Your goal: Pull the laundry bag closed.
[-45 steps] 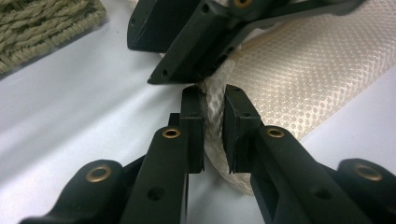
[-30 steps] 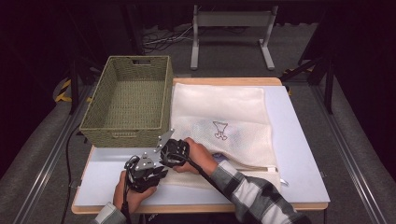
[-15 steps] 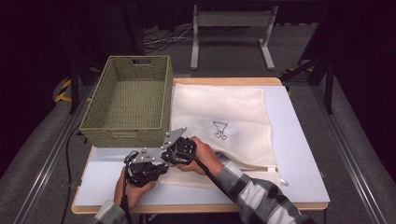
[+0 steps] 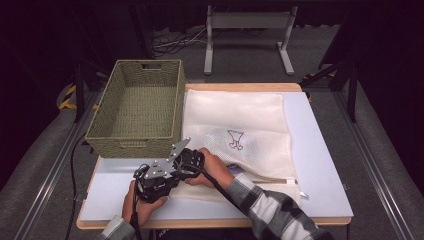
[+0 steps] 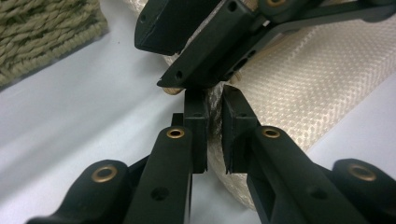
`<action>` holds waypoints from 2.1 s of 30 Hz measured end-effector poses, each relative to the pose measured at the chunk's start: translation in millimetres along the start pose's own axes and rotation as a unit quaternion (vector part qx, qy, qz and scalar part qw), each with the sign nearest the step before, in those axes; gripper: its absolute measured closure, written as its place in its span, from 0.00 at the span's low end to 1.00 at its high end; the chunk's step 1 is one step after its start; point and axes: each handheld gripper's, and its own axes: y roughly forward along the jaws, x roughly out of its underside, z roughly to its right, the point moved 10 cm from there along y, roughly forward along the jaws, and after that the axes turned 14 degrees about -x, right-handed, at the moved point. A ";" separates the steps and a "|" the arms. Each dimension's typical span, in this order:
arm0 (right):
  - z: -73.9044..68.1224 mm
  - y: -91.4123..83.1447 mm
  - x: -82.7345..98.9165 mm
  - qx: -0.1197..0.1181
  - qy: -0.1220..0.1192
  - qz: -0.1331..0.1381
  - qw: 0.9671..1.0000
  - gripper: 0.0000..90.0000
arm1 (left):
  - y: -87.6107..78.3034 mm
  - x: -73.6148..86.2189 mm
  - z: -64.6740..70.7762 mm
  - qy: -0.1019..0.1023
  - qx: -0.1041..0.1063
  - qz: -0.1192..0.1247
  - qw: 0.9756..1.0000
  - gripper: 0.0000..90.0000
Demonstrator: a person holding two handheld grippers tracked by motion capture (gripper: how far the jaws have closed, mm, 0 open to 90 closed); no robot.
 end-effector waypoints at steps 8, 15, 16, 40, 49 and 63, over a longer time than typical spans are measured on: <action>-1.0 1.7 0.2 -0.009 0.004 -0.002 1.000 0.91 | -1.1 0.5 0.0 0.002 0.000 0.000 1.000 0.90; -3.5 -8.7 -3.7 -0.006 -0.001 0.031 1.000 0.92 | 1.2 -1.8 -1.3 0.001 0.017 0.003 1.000 0.82; -4.0 -11.1 -4.3 -0.004 -0.002 0.037 0.999 1.00 | 2.5 -2.3 -1.4 0.000 0.022 0.001 1.000 0.79; 7.8 10.6 1.7 0.001 0.027 -0.015 1.000 0.79 | -1.7 3.5 -0.6 0.003 0.004 -0.015 1.000 0.88; 6.4 18.1 5.5 -0.007 0.030 -0.040 0.999 0.89 | -2.4 3.1 1.0 0.005 0.005 -0.014 1.000 0.90; -1.2 -5.6 -1.7 0.018 0.007 0.022 1.000 0.90 | -4.1 -2.9 -4.1 -0.010 0.020 0.005 1.000 0.83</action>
